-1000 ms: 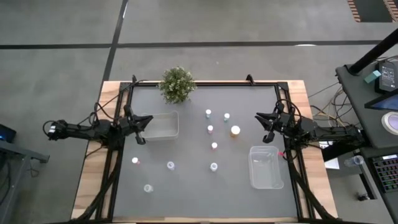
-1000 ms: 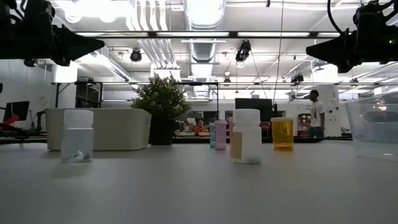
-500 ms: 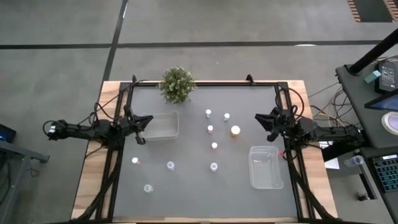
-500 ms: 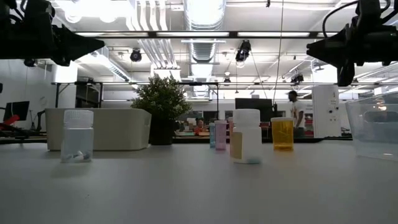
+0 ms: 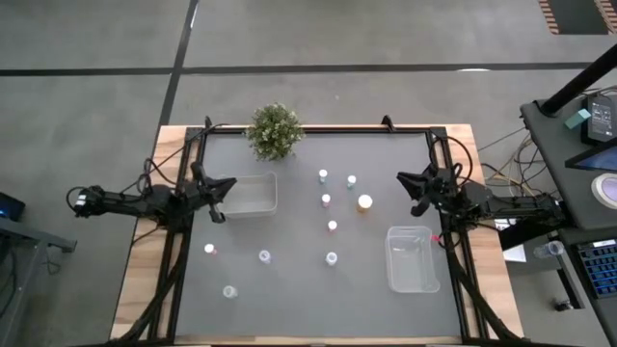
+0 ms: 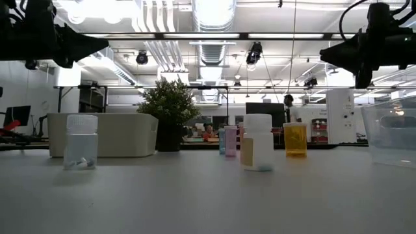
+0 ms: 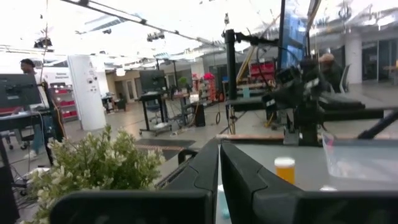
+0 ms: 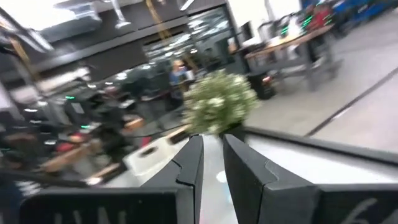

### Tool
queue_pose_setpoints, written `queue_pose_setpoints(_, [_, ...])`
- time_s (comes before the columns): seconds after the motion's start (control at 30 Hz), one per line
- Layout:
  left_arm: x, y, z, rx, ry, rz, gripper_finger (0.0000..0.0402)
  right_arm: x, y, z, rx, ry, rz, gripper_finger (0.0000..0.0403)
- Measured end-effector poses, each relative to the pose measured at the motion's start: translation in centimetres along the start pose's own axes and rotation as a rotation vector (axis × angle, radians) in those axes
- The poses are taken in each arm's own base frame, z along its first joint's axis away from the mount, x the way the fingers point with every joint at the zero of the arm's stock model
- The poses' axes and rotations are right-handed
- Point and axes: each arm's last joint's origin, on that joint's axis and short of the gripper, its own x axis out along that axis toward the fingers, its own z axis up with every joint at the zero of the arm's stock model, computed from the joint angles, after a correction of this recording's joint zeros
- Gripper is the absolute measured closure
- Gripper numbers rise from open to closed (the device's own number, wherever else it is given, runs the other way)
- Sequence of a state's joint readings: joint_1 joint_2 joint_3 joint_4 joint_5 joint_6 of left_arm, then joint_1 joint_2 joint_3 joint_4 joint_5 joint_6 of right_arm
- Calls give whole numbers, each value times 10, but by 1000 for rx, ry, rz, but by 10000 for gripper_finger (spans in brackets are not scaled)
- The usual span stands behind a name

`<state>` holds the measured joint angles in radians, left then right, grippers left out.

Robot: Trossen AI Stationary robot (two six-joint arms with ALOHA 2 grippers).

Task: Pick and place medicine bottles into bin by pill shape (circle, oval)
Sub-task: Put the orange pill bottle into the gray bin

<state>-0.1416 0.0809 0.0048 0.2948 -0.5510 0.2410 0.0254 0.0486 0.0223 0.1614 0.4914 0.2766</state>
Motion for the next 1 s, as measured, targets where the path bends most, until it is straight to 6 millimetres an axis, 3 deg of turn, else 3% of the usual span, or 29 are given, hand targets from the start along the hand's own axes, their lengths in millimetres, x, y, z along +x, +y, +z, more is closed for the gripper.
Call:
queue_pose_setpoints(0.37, [-1, 4, 14, -83, -133, 29, 400, 0, -2, 1, -107, -23, -81, 351])
queue_pose_setpoints(1.0, [-1, 4, 15, -88, -140, 28, 400, 0, -3, 1, -115, -29, -113, 351])
